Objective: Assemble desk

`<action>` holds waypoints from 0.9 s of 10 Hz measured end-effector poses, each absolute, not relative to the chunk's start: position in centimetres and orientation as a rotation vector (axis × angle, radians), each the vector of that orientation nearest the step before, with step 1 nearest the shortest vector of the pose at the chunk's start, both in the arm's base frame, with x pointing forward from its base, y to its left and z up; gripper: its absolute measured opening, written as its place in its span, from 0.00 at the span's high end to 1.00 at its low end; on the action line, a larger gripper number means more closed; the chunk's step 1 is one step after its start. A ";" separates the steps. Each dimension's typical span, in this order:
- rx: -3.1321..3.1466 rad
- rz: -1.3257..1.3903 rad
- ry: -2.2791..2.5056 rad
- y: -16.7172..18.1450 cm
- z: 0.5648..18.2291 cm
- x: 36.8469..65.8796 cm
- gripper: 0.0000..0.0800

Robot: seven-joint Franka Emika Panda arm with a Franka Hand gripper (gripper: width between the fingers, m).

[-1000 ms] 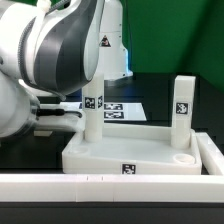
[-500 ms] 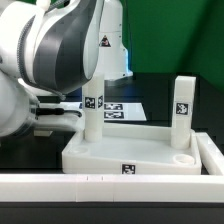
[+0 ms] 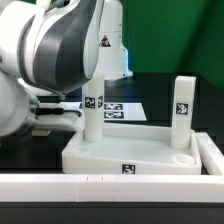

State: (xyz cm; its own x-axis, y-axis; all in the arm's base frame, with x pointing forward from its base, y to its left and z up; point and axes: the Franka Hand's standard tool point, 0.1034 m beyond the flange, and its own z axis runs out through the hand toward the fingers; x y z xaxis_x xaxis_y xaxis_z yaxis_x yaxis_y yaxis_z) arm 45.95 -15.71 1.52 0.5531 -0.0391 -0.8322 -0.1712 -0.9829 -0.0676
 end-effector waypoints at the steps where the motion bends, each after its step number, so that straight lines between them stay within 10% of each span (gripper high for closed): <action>1: -2.646 1.392 0.148 -15.9 2.6 47.0 0.64; 5: -2.686 1.357 0.111 -15.7 6.8 50.8 0.64; 9: -2.751 1.267 0.102 -16.1 6.6 51.9 0.64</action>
Offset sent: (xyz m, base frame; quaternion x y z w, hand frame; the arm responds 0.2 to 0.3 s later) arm 0.0445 0.0027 0.0560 -0.0174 -0.0399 -0.0210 0.9988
